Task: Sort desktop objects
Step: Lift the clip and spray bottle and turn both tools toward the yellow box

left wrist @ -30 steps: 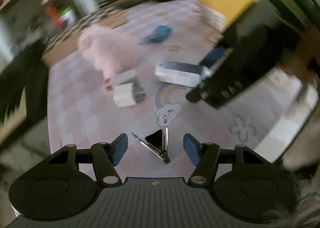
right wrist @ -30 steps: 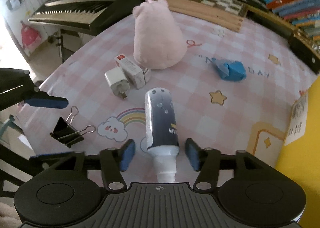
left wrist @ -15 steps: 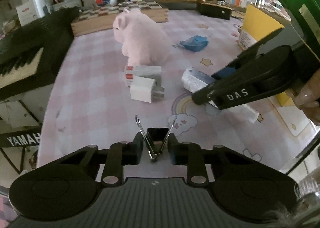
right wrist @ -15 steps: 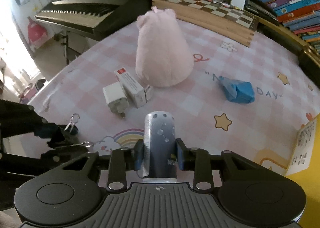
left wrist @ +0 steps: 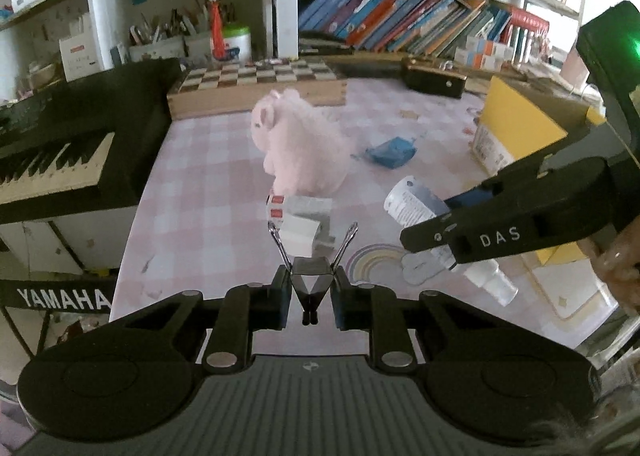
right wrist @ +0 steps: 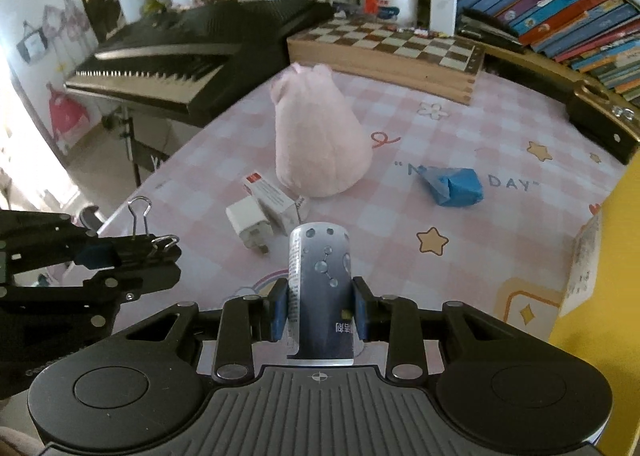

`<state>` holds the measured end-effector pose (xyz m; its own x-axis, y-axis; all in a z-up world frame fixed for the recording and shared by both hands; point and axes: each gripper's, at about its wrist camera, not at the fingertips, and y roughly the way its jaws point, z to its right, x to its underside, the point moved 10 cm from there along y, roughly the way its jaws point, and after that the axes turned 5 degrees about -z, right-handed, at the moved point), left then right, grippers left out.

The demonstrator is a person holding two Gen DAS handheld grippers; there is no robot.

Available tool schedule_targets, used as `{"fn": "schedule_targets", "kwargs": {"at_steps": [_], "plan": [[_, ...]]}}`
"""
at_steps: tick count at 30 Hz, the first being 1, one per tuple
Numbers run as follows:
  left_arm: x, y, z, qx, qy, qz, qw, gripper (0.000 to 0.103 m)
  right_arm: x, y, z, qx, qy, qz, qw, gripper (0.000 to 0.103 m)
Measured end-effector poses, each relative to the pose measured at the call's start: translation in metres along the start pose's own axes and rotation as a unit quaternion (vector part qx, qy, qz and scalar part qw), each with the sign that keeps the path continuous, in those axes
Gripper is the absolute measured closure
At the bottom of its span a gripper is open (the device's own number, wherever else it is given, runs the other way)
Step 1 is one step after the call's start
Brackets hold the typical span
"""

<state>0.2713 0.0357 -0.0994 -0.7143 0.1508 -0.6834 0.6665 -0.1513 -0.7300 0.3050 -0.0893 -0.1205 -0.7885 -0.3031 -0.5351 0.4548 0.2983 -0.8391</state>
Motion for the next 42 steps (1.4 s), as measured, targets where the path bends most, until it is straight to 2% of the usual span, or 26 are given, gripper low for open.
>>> {"fn": "schedule_targets", "kwargs": {"at_steps": [8, 13, 19, 28, 42], "plan": [[-0.003, -0.030, 0.005, 0.013, -0.008, 0.035, 0.9993, 0.084, 0.007, -0.027, -0.008, 0.005, 0.015, 0.023, 1.000, 0.071], [-0.007, -0.055, 0.004, 0.030, -0.020, 0.062, 0.9974, 0.084, 0.012, -0.052, -0.008, 0.015, 0.036, 0.045, 0.998, 0.071], [-0.008, -0.085, 0.015, 0.057, -0.013, 0.087, 0.9945, 0.084, 0.027, -0.078, -0.013, 0.025, 0.059, 0.060, 0.996, 0.071], [0.020, -0.112, 0.026, 0.091, 0.001, 0.085, 0.9922, 0.084, 0.069, -0.096, -0.034, 0.037, 0.095, 0.053, 0.993, 0.071], [0.064, -0.158, 0.033, 0.121, 0.023, 0.086, 0.9887, 0.084, 0.126, -0.124, -0.069, 0.054, 0.145, 0.057, 0.986, 0.071]]}}
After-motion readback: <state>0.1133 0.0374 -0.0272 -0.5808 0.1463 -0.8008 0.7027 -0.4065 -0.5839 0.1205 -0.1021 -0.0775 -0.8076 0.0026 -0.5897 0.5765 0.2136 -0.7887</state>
